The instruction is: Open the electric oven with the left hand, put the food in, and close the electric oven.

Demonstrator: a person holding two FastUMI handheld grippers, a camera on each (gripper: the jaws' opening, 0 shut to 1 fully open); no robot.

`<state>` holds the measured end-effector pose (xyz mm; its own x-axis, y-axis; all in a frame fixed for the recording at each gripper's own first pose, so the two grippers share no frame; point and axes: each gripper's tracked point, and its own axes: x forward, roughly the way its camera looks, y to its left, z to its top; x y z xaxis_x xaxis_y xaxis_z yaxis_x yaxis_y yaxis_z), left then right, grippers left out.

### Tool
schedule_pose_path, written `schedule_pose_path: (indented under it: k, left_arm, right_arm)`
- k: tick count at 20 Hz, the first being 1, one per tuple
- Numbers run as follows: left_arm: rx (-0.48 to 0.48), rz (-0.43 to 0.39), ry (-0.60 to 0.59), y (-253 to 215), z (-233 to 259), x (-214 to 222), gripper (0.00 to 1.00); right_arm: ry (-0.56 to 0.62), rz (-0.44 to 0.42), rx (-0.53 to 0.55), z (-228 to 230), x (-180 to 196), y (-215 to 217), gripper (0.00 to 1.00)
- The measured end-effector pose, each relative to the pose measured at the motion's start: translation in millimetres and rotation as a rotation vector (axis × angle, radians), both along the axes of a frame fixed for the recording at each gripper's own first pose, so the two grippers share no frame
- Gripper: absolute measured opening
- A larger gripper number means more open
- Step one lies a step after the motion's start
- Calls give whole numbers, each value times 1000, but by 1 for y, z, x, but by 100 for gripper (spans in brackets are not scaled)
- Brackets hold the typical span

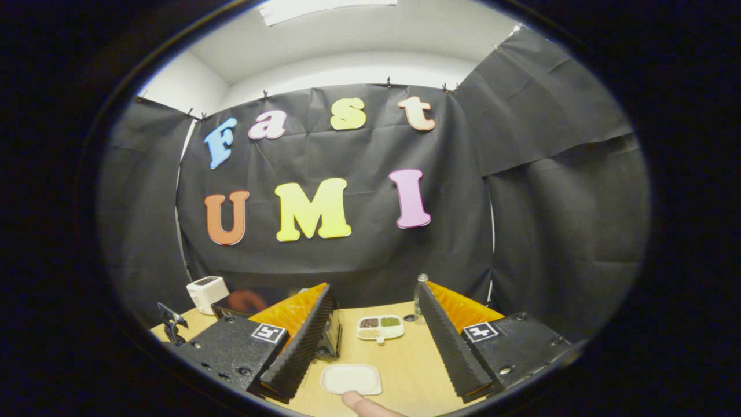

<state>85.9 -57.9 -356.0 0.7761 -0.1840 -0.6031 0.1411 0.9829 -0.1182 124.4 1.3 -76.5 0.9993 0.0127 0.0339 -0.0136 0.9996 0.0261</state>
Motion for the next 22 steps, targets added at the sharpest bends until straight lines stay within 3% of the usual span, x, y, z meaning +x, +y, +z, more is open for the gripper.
schedule_pose_path:
  k: [5, 22]
  left_arm:
    - [39, -46, 47, -28, -15, -7, 94]
    - [83, -17, 109, -28, -17, 5, 93]
  right_arm:
    - [-41, 5, -29, 6, -21, -15, 92]
    - [-16, 32, -5, -12, -15, -26, 96]
